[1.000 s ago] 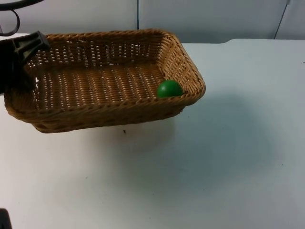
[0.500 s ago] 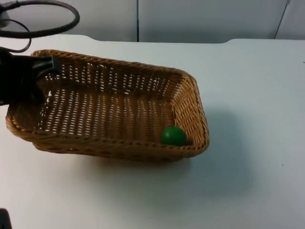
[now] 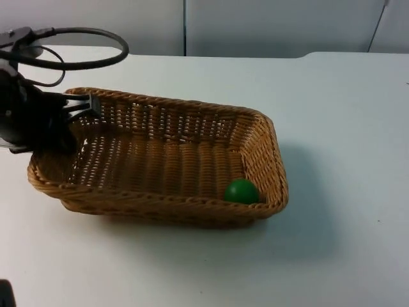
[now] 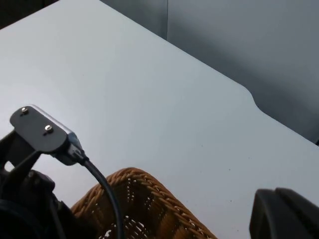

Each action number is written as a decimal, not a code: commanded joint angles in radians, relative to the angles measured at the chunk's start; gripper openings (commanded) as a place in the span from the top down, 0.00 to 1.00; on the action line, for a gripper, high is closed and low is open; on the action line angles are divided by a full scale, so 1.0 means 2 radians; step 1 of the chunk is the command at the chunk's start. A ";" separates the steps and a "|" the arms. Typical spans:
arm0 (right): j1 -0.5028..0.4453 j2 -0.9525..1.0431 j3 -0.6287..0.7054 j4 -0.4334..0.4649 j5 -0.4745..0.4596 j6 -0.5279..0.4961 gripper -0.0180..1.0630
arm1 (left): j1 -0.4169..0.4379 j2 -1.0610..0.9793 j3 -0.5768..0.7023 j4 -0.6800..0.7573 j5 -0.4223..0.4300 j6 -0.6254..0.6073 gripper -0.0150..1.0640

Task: Pick up the basket with the left hand and place the ball into the basket with the right hand.

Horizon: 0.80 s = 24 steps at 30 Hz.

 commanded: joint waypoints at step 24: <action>-0.001 -0.015 -0.004 -0.022 -0.017 -0.003 0.99 | 0.031 -0.108 -0.014 0.116 0.021 0.011 0.66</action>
